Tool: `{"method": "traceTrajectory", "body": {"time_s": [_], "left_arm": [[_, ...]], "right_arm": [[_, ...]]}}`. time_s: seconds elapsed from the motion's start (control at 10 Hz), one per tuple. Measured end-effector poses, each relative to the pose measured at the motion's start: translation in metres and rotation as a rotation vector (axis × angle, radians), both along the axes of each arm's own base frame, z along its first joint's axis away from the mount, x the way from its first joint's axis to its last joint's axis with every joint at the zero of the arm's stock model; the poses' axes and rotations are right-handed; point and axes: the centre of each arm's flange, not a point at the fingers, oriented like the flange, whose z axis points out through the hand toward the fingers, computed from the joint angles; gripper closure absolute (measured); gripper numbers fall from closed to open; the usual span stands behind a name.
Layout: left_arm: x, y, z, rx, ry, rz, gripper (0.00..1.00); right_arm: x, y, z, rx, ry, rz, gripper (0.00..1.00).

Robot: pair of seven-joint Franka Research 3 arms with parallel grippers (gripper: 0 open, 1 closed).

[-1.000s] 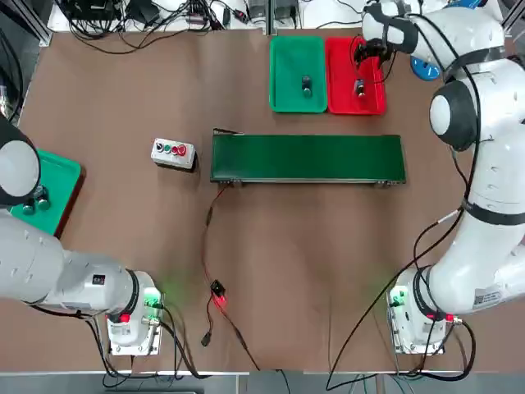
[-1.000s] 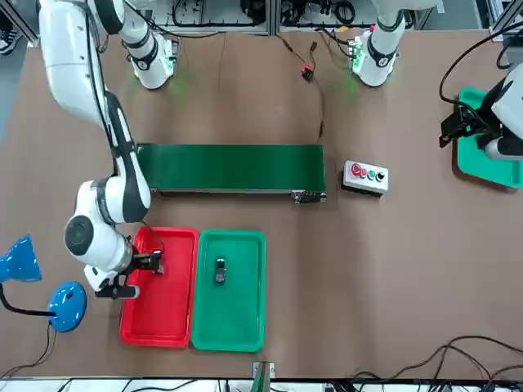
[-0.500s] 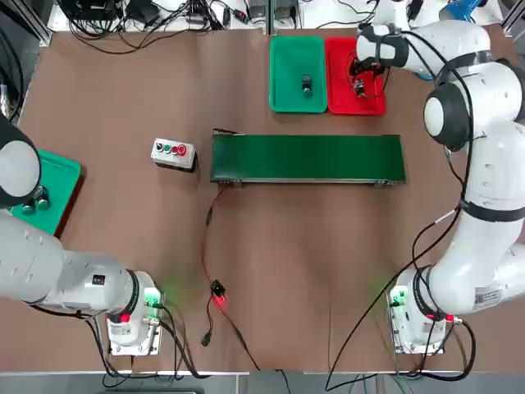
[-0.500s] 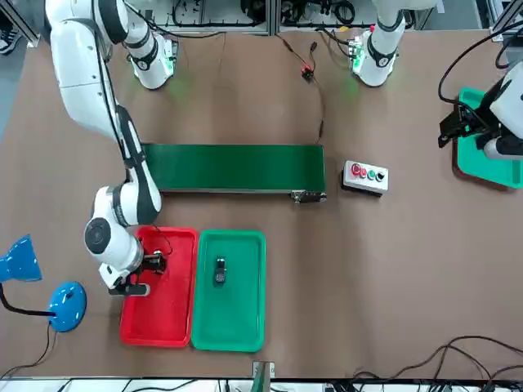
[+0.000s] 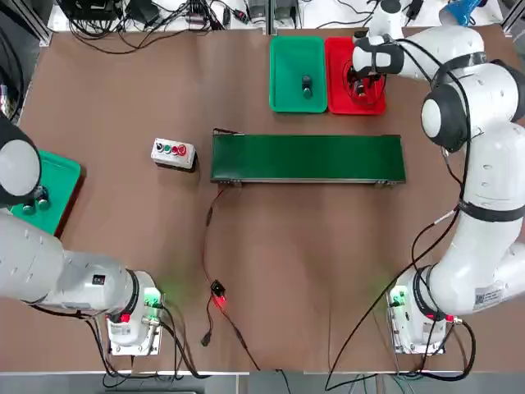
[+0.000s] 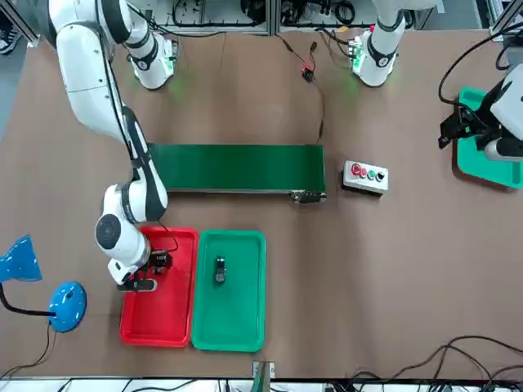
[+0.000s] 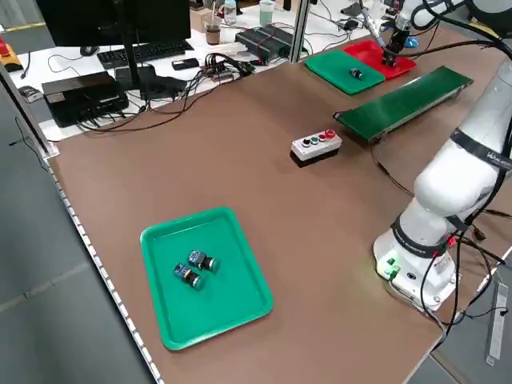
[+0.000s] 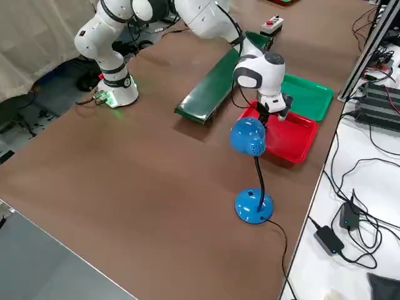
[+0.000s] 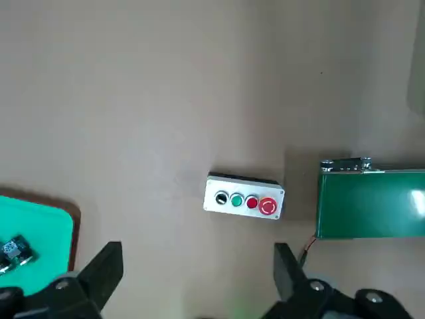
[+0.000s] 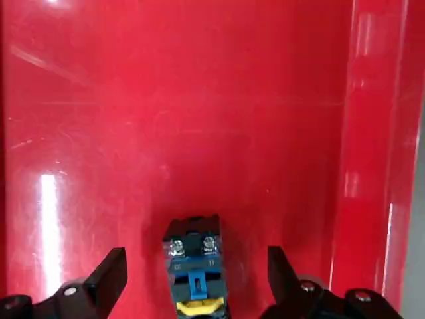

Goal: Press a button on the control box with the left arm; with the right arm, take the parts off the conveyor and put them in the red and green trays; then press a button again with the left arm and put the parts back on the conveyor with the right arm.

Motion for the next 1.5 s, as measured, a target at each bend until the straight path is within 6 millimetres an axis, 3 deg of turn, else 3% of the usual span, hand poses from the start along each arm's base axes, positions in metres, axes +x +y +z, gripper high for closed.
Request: {"method": "traceTrajectory", "body": {"time_s": [0.1, 0.3, 0.4, 0.5, 0.8, 1.0, 1.2, 1.3, 1.5], "left_arm": [[0.000, 0.000, 0.000, 0.000, 0.000, 0.001, 0.00], [0.000, 0.000, 0.000, 0.000, -0.001, -0.001, 0.00], [0.000, -0.001, 0.000, 0.000, -0.001, -0.001, 0.00], [0.000, 0.000, 0.001, 0.000, -0.001, -0.001, 0.00], [0.000, 0.000, 0.001, 0.000, -0.002, -0.001, 0.00], [0.000, 0.000, 0.002, 0.000, -0.003, -0.001, 0.00], [0.000, 0.000, 0.002, 0.000, -0.004, 0.000, 0.00], [0.000, 0.000, 0.002, 0.000, -0.005, -0.001, 0.00], [0.000, 0.000, 0.003, 0.000, -0.006, -0.001, 0.00]], "right_arm": [[0.000, 0.000, -0.001, 0.000, 0.000, 0.000, 0.15], [0.000, 0.000, -0.001, 0.000, 0.000, 0.000, 0.49], [0.000, 0.000, -0.001, 0.000, 0.000, 0.000, 0.56], [0.000, 0.000, -0.001, 0.000, 0.000, 0.000, 0.64], [-0.002, 0.003, 0.010, -0.006, 0.059, 0.002, 0.66], [0.000, 0.005, 0.050, -0.002, 0.079, 0.003, 0.66], [-0.008, 0.004, 0.114, 0.004, 0.112, 0.003, 0.66], [-0.020, 0.002, 0.144, 0.010, 0.121, 0.003, 0.66], [-0.059, -0.007, 0.174, 0.019, 0.143, 0.020, 0.66]]}}
